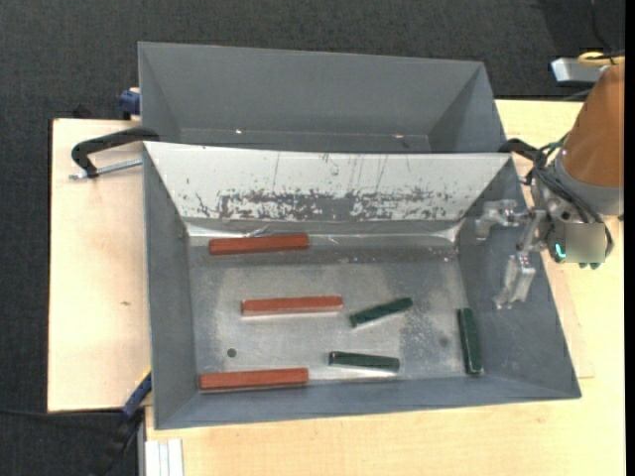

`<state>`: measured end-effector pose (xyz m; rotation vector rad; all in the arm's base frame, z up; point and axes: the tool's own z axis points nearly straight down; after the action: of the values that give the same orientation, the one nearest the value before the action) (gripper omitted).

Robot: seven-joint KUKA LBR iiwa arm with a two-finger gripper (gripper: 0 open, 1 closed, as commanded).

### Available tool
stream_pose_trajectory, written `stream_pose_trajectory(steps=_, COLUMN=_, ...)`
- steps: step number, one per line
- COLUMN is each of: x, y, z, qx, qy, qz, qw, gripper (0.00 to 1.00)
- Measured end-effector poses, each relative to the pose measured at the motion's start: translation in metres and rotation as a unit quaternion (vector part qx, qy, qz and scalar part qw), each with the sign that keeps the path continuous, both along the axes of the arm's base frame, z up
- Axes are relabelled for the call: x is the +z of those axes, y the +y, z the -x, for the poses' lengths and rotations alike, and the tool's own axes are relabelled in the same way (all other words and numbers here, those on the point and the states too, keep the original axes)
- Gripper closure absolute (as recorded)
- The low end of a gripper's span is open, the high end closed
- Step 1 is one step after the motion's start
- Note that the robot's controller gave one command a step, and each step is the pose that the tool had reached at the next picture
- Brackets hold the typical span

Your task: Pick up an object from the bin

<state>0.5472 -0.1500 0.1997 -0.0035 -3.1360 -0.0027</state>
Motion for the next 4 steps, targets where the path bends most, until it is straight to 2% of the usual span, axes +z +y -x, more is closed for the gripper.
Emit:
stream_pose_trajectory(steps=1, x=0.004, y=0.001, z=-0.002, qx=0.001, qy=-0.0039, qz=0.001, qw=1.0000, gripper=0.00)
stream_pose_trajectory(steps=2, x=-0.057, y=0.059, z=0.007, qx=0.067, qy=-0.0049, qz=0.001, qw=0.9978, gripper=0.00)
stream_pose_trajectory(steps=3, x=-0.047, y=0.115, z=0.008, qx=0.215, qy=-0.0060, qz=0.000, qw=0.9767, gripper=0.00)
stream_pose_trajectory(steps=4, x=-0.068, y=0.131, z=0.003, qx=0.079, qy=-0.0035, qz=0.000, qw=0.9969, gripper=0.00)
